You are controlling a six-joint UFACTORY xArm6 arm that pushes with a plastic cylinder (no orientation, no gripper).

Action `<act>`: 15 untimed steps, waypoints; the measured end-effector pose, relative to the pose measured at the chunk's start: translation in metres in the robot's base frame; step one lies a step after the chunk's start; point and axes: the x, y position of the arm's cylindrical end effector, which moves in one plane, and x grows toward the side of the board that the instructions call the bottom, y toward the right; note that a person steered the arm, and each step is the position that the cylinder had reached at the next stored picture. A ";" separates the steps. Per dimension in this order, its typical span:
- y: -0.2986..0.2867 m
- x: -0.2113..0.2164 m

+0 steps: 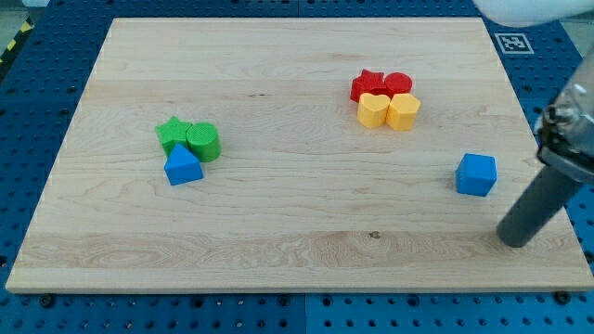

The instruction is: Place the blue cube at the vertical bottom to the yellow heart

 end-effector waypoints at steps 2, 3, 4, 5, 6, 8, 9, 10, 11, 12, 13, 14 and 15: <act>0.049 -0.048; 0.037 -0.066; 0.008 -0.068; -0.002 -0.068; -0.002 -0.068; -0.021 -0.068; -0.021 -0.068; -0.042 -0.068; -0.050 -0.068; -0.056 -0.074; -0.073 -0.077; -0.094 -0.063; -0.096 -0.063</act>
